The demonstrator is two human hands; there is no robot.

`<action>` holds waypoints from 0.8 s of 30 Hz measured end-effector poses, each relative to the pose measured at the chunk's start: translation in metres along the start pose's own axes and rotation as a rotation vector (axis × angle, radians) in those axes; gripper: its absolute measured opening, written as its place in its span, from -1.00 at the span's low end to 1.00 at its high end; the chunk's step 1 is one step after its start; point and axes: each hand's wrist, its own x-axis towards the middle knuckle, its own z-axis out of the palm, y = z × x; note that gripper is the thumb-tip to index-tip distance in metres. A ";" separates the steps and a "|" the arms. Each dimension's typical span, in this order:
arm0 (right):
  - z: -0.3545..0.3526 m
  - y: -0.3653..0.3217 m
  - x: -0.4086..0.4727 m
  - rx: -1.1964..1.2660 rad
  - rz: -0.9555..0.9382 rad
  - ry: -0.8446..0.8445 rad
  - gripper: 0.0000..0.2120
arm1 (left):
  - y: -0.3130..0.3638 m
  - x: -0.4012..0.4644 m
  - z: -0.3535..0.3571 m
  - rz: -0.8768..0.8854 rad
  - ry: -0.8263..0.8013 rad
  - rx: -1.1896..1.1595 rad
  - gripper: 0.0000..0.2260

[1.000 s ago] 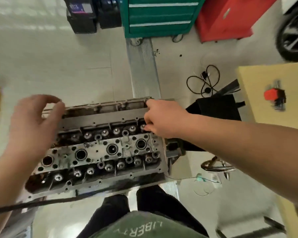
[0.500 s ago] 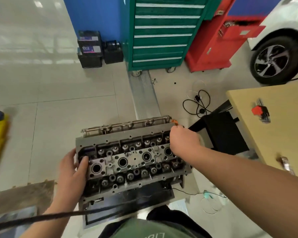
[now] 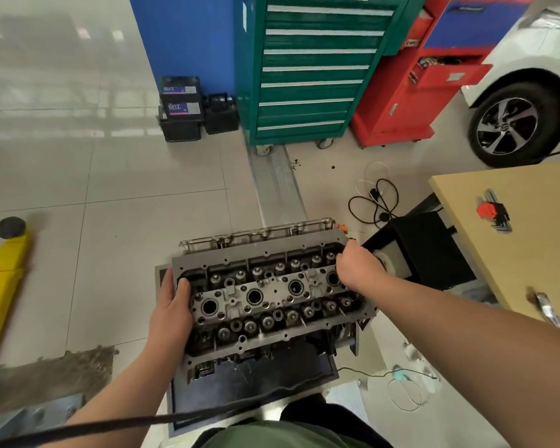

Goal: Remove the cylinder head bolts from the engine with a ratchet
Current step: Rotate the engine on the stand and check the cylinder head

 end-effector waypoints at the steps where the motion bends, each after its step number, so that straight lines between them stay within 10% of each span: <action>1: -0.002 -0.001 0.002 -0.015 -0.021 -0.007 -0.65 | -0.001 0.001 0.001 0.003 0.003 -0.011 -0.60; 15: -0.011 0.014 0.013 -0.031 -0.269 0.140 -0.66 | -0.001 0.001 0.005 -0.009 0.023 -0.096 -0.69; 24: -0.031 -0.007 0.013 -0.468 -0.402 0.060 -0.93 | 0.002 -0.008 0.009 0.027 0.076 -0.060 -0.72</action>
